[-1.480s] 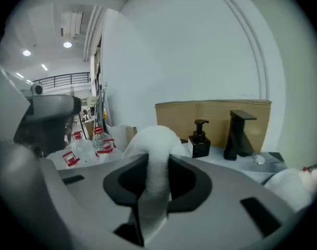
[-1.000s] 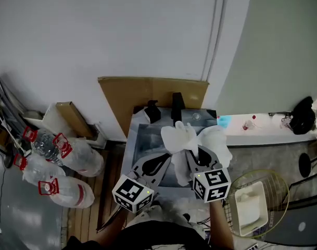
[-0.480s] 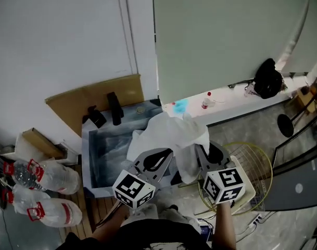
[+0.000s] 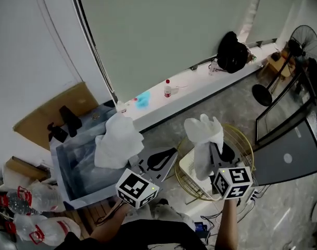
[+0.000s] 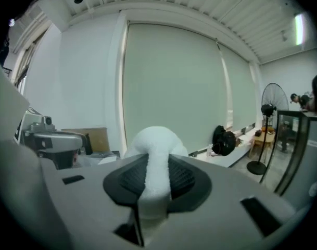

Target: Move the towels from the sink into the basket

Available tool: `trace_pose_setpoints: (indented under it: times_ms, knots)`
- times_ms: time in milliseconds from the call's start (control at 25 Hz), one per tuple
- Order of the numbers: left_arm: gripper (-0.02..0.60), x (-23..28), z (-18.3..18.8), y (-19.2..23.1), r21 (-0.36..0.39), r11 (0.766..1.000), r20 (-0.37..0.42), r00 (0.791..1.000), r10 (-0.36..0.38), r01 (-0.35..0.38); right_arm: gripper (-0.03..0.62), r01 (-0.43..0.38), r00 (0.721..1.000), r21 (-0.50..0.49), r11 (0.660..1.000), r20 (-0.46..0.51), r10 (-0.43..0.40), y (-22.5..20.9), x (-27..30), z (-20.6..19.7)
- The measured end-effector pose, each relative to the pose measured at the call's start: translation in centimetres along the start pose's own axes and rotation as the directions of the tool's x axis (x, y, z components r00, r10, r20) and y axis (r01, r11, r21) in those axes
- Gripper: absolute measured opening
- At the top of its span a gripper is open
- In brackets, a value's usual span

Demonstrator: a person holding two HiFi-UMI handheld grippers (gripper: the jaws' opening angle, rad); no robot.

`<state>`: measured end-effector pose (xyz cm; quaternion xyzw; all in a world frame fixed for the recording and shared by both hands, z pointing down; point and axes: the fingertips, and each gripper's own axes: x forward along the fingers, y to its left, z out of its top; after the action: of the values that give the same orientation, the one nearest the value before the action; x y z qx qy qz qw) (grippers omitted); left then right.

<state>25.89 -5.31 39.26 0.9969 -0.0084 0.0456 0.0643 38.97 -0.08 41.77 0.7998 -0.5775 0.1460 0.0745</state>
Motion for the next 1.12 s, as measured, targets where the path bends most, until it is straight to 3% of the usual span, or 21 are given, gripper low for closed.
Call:
trace_pose_setpoints:
  times_ms: [160, 360, 640, 800, 920, 1000, 1120]
  knots:
    - [0.008, 2.8, -0.4, -2.6, 0.001, 0.997, -0.015, 0.997, -0.073, 0.074, 0.083, 0.101, 0.992, 0.013, 0.995, -0.078, -0.099, -6.2, -1.6, -4.8]
    - [0.008, 5.0, -1.5, -4.6, -0.010, 0.991, -0.046, 0.990, -0.132, 0.132, 0.083, 0.191, 0.958, -0.017, 0.981, -0.214, -0.191, -11.0, -2.4, -11.9]
    - [0.008, 6.0, -2.3, -6.6, -0.007, 0.985, -0.082, 0.982, -0.173, 0.173, 0.084, 0.211, 0.858, -0.093, 0.973, -0.458, -0.230, -14.3, -1.4, -24.2]
    - [0.008, 5.3, -2.0, -5.9, 0.010, 0.989, -0.094, 0.984, -0.149, 0.151, 0.101, 0.172, 0.794, -0.104, 0.980, -0.575, -0.200, -14.5, 0.2, -30.6]
    - [0.008, 4.5, -2.2, -4.8, 0.021, 0.993, -0.112, 0.987, -0.117, 0.120, 0.112, 0.192, 0.747, -0.072, 0.979, -0.636, -0.193, -14.5, 0.9, -33.6]
    - [0.008, 3.8, -2.7, -4.1, 0.025, 0.995, -0.125, 0.988, -0.093, 0.097, 0.115, 0.214, 0.745, -0.056, 0.975, -0.637, -0.200, -14.6, 1.3, -34.1]
    - [0.008, 3.0, -3.0, -3.3, 0.025, 0.997, -0.132, 0.989, -0.072, 0.076, 0.136, 0.209, 0.769, -0.008, 0.978, -0.616, -0.170, -13.9, 2.1, -33.9]
